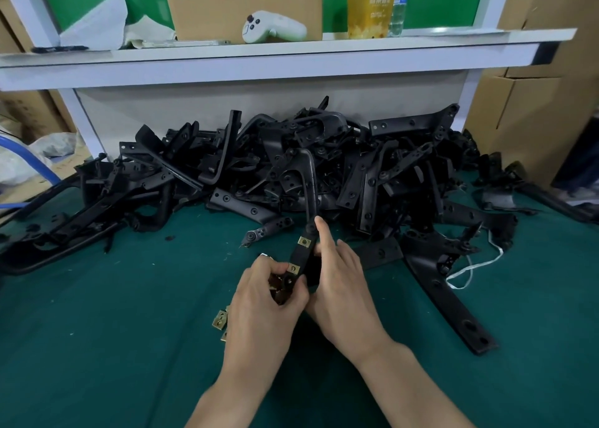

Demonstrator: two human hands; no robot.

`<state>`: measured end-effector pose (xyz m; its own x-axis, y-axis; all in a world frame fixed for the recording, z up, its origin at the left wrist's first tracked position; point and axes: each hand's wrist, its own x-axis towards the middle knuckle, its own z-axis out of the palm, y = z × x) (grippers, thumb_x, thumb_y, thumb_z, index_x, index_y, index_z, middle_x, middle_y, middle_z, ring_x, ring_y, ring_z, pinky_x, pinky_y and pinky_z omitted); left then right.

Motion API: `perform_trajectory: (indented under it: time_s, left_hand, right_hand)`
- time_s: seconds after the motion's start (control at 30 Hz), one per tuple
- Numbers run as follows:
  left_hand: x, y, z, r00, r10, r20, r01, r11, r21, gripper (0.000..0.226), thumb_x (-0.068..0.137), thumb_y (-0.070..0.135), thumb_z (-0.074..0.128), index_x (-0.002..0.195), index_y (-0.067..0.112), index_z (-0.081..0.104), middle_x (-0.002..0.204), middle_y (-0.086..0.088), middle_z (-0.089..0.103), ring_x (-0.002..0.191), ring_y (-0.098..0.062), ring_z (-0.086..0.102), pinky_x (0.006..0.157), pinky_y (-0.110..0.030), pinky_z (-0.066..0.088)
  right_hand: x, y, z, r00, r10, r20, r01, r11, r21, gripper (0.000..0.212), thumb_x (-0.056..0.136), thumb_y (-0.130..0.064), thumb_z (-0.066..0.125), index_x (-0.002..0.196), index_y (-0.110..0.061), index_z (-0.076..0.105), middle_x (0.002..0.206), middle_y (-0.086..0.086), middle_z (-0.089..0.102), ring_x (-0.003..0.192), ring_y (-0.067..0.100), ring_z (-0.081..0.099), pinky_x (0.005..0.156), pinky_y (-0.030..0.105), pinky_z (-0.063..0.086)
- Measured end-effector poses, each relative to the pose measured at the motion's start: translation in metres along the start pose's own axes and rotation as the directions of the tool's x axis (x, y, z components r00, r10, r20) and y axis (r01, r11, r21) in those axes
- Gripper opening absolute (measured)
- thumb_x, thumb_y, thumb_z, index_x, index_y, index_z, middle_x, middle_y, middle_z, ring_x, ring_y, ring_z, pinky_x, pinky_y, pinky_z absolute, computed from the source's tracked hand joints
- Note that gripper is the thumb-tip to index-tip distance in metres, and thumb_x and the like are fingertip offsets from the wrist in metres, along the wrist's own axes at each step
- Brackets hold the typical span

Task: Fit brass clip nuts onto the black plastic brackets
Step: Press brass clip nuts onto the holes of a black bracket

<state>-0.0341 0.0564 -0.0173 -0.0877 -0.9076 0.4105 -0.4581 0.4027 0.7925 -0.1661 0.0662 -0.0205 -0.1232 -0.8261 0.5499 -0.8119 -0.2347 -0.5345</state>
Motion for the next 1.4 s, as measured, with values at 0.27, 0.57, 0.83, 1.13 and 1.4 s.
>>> perform_trajectory:
  time_s: [0.27,0.57,0.83,1.13,1.4]
  left_hand:
    - [0.001,0.000,0.000,0.999,0.031,-0.013,-0.032,0.999,-0.039,0.022,0.082,0.049,0.065,0.095,0.055,0.048,0.092,0.016,0.065,0.085,-0.001,0.064,0.073,-0.030,0.054]
    - [0.007,0.001,-0.013,0.970,0.239,-0.040,-0.238,0.971,0.022,0.030,0.092,0.053,0.052,0.122,0.049,0.050,0.110,0.037,0.052,0.100,-0.003,0.056,0.079,-0.015,0.045]
    - [0.012,-0.008,-0.018,0.962,0.268,0.049,-0.267,0.963,-0.029,0.018,0.095,0.054,0.056,0.110,0.058,0.048,0.106,0.028,0.059,0.099,-0.006,0.059,0.077,-0.016,0.046]
    - [0.007,-0.007,-0.015,0.982,0.173,0.069,-0.163,0.979,-0.123,0.024,0.094,0.057,0.051,0.118,0.061,0.047,0.106,0.018,0.060,0.102,-0.005,0.062,0.073,-0.023,0.048]
    - [0.011,0.008,-0.025,0.929,0.328,-0.173,-0.349,0.931,-0.109,0.029,0.092,0.028,0.068,0.112,0.045,0.057,0.126,0.017,0.051,0.120,-0.016,0.053,0.092,-0.009,0.041]
  right_hand:
    - [0.001,-0.005,-0.005,1.000,0.023,-0.008,-0.023,0.998,0.052,0.107,0.085,-0.020,0.075,0.156,-0.038,-0.004,0.109,-0.015,0.046,0.111,-0.006,0.032,0.117,0.027,0.025]
    - [0.005,-0.009,-0.020,0.996,0.076,-0.041,-0.065,0.975,0.214,0.108,0.090,-0.034,0.071,0.141,-0.068,-0.017,0.108,-0.027,0.064,0.108,-0.005,0.055,0.089,0.014,0.044]
    - [0.008,-0.010,-0.037,0.978,0.164,0.132,-0.205,0.887,0.413,0.045,0.078,-0.045,0.077,0.114,-0.050,0.051,0.090,-0.025,0.074,0.089,-0.006,0.068,0.077,0.007,0.047]
    - [0.007,-0.015,-0.040,0.973,0.189,0.132,-0.228,0.874,0.429,0.038,0.085,-0.038,0.078,0.109,-0.050,0.051,0.091,-0.027,0.073,0.086,-0.003,0.070,0.075,0.012,0.050]
    - [0.006,-0.026,-0.047,0.999,0.052,-0.011,-0.040,0.875,0.483,0.024,0.094,-0.034,0.070,0.111,-0.046,0.058,0.124,-0.023,0.063,0.122,-0.001,0.055,0.092,0.007,0.041]
